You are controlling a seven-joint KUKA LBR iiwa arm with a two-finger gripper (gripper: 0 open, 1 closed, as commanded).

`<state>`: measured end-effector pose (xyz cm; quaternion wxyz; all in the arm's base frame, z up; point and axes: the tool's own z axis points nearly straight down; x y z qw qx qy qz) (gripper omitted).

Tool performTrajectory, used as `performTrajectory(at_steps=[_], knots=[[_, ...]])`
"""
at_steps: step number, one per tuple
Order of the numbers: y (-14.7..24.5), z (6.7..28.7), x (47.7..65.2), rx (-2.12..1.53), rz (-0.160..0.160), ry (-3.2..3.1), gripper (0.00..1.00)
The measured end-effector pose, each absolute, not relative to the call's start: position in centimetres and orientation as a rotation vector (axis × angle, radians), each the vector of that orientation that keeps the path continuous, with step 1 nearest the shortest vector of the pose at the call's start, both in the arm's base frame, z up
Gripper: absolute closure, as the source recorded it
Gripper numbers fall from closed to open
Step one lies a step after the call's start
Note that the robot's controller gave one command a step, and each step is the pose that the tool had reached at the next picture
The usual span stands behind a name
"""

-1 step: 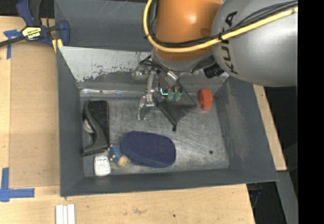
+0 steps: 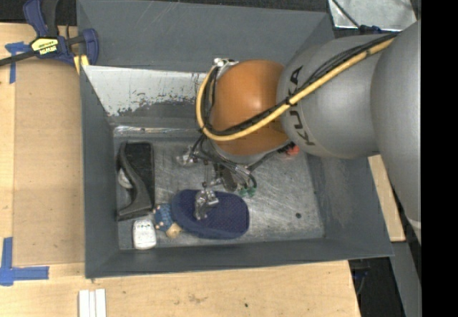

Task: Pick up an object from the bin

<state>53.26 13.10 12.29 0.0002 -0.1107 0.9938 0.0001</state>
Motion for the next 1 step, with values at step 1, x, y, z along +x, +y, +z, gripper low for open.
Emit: performTrajectory(at_steps=[1], knots=[[12.47,7.84,53.12,-0.591,0.005,3.065,0.00]])
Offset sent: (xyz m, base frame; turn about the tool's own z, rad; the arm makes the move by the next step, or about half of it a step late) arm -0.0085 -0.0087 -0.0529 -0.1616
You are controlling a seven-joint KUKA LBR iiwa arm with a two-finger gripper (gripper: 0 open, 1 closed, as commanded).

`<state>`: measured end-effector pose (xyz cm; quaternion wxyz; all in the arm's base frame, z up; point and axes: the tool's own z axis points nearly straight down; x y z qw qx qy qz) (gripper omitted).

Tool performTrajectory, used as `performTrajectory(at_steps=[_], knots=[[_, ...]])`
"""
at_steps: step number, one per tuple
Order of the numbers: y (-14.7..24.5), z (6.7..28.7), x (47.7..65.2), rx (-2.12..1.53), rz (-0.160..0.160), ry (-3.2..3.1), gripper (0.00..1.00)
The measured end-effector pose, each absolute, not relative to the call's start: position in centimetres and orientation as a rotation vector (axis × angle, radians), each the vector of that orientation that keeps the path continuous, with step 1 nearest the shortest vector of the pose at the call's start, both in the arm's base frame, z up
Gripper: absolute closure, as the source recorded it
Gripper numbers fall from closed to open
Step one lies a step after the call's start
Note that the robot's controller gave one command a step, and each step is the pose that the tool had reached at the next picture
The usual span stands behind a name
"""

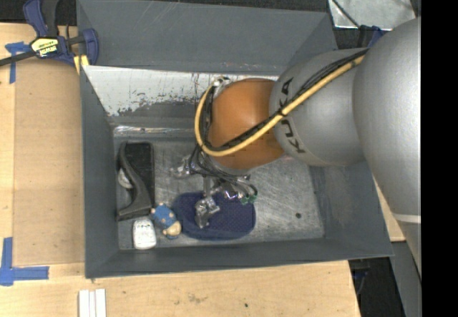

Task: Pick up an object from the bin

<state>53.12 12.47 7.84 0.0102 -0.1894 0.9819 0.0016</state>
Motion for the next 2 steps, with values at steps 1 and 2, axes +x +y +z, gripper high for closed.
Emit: performTrajectory(at_steps=[1,2], knots=[[12.4,7.9,52.8,-0.596,0.002,3.081,1.00],[10.4,21.2,53.2,-0.945,-0.002,2.985,1.00]])
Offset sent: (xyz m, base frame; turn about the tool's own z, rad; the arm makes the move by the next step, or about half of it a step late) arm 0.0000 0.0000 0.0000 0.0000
